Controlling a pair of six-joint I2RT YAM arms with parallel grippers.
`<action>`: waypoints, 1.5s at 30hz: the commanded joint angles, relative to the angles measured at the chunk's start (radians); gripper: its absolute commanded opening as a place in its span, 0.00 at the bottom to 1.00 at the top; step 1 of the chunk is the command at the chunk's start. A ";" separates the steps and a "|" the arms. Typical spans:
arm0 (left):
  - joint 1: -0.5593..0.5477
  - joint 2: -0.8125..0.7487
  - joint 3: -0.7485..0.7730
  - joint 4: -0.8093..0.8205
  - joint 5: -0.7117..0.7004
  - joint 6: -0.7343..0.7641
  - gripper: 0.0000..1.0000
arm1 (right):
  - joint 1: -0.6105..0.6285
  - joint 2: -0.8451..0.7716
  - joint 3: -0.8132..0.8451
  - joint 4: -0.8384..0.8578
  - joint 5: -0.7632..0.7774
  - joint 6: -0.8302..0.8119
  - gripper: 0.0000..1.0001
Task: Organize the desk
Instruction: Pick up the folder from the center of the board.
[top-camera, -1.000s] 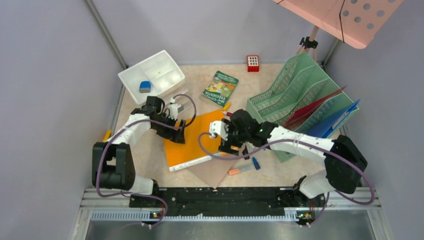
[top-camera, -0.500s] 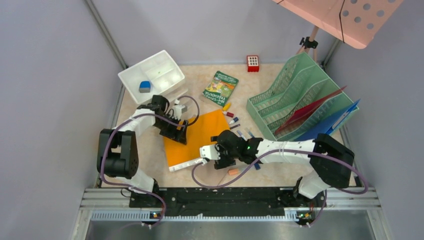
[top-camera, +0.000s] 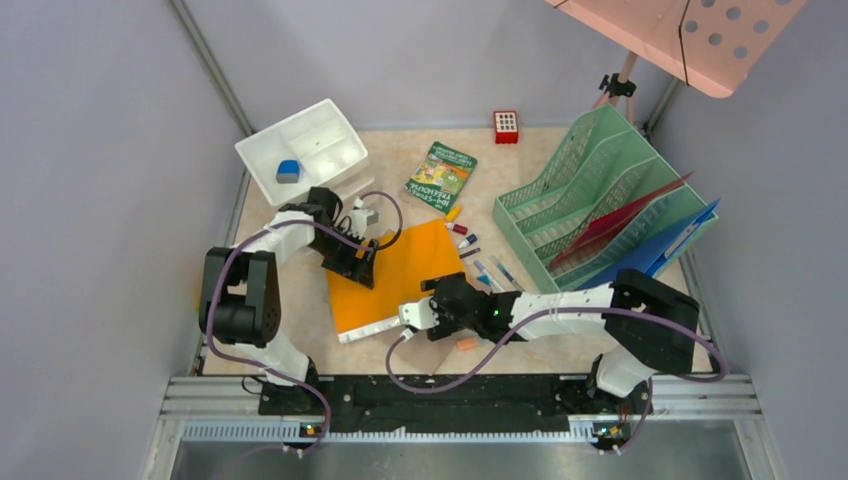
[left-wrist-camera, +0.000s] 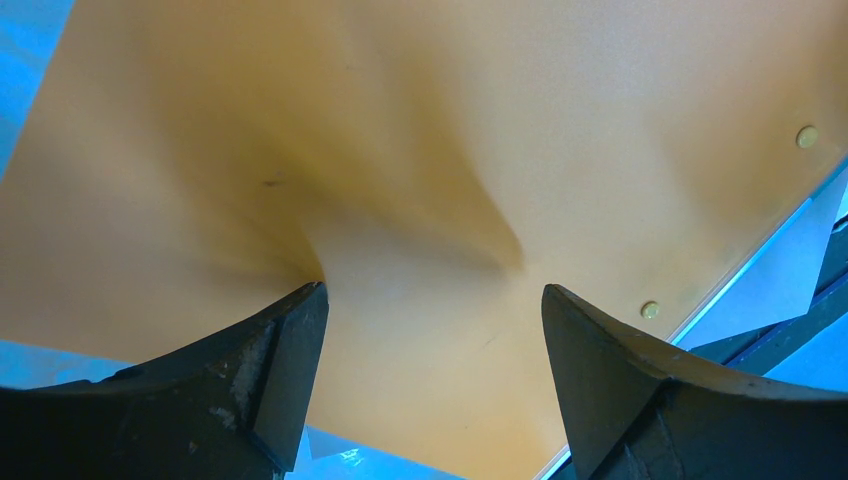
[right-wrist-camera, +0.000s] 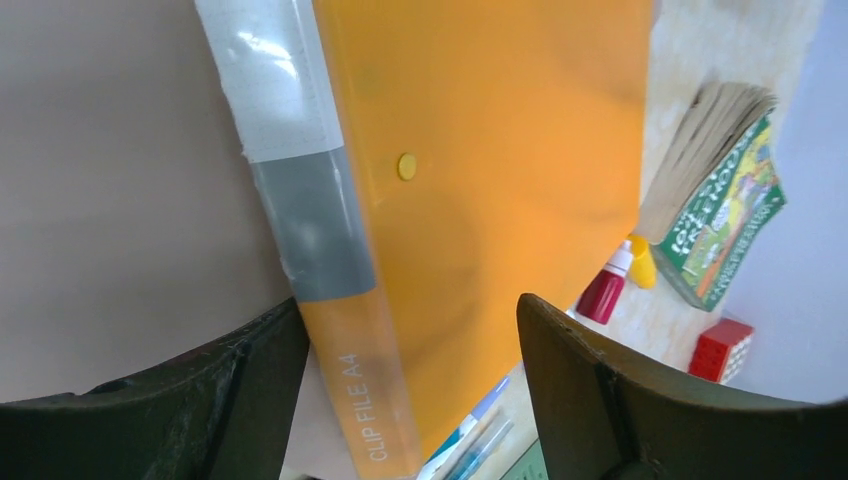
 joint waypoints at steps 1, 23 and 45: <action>-0.007 0.020 0.007 -0.039 0.008 0.027 0.84 | 0.036 0.038 -0.053 0.147 0.084 -0.045 0.74; -0.008 -0.120 0.024 -0.081 0.031 0.032 0.85 | 0.124 0.013 -0.051 0.207 0.254 -0.080 0.00; -0.009 -0.513 0.567 -0.324 0.081 0.259 0.98 | -0.052 -0.146 0.563 -0.436 0.103 -0.107 0.00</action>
